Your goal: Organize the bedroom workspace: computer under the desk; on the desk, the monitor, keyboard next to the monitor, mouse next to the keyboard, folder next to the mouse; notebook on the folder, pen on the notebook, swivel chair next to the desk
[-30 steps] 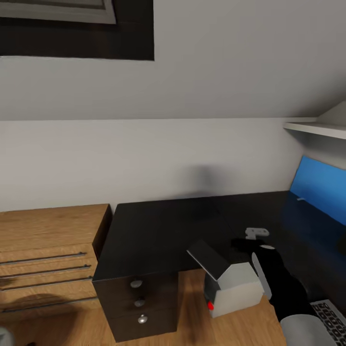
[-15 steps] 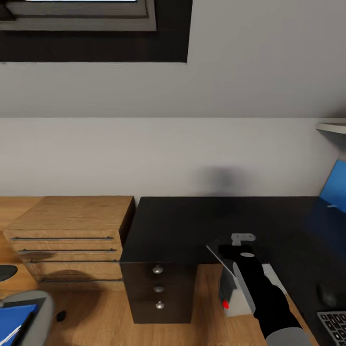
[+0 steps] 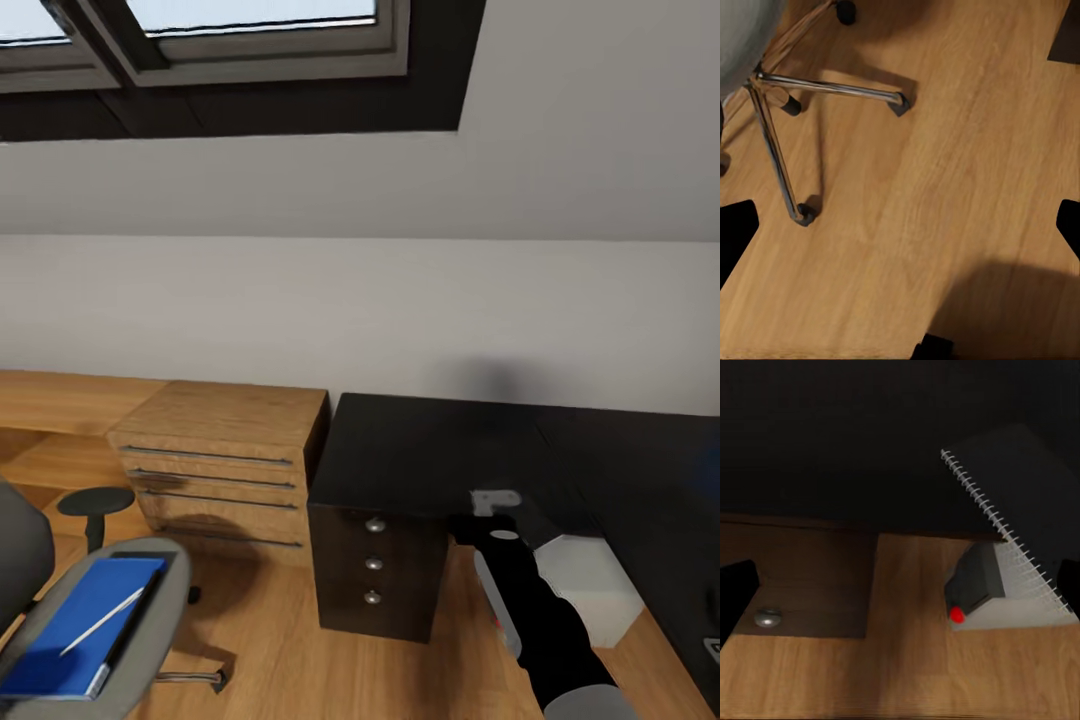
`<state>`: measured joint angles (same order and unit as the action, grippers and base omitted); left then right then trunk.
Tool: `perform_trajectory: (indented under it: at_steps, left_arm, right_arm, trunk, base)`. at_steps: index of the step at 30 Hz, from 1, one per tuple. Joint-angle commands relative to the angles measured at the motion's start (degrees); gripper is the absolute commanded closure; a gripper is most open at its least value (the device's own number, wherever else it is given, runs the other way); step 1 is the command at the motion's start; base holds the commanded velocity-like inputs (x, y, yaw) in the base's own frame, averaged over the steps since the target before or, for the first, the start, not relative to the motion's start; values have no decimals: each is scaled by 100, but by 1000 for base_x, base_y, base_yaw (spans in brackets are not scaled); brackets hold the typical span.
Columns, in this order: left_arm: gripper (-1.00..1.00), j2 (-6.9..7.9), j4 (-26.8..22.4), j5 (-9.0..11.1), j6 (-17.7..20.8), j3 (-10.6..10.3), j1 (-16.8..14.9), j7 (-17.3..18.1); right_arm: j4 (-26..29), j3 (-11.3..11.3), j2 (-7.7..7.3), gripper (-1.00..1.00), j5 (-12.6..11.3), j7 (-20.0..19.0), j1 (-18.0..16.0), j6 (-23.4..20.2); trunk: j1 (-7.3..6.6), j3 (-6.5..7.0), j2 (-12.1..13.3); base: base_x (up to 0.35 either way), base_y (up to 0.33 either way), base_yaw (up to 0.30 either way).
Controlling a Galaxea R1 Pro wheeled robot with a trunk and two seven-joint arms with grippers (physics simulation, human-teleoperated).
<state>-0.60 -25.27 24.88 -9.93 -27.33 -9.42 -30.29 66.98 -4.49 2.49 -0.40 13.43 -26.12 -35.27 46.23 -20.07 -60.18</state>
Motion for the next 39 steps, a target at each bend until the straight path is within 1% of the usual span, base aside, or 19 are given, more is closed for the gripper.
perform_trajectory:
  at_steps: [1, 4, 11, 18, 24, 32, 39]
  left_arm:
    - [-100, 2, 4, 58, -38, -50, -8, -34]
    - [-100, 0, 4, 54, -39, -52, -8, -37]
    - [-100, -1, 4, 53, -42, -53, -8, -41]
    - [-100, -1, 4, 35, -85, -68, -8, -40]
    - [-100, -7, 4, 33, -88, -71, -8, -33]
    - [-100, 4, 4, 45, -88, -55, -8, -12]
    - [-100, 14, 4, 61, -80, -37, -8, -9]
  right_arm:
    - [-5, -54, 1, -100, -4, 43, -1, -33]
    - [-20, -133, 2, -100, -4, 57, 0, -33]
    - [-26, -170, -2, -100, 3, 70, 1, -33]
    - [-27, -175, -11, -100, -2, 175, 1, -33]
    - [-27, -167, -43, -100, -8, 142, 15, -31]
    - [0, -166, -44, -100, -26, 136, 69, -28]
    - [19, -173, -27, -100, -53, 140, 72, -24]
  trunk:
    - [-1, -11, -5]
    - [-1, -25, -5]
    - [-1, -56, -5]
    - [-1, -86, -5]
    - [-1, -92, -5]
    - [-1, -93, -5]
    - [-1, -93, -5]
  base:
    - [-142, 1, 256]
    - [-139, 1, 256]
    - [-137, 1, 256]
    - [-260, 176, 223]
    - [-268, 226, 42]
    - [-240, 240, 2]
    - [-35, 214, 0]
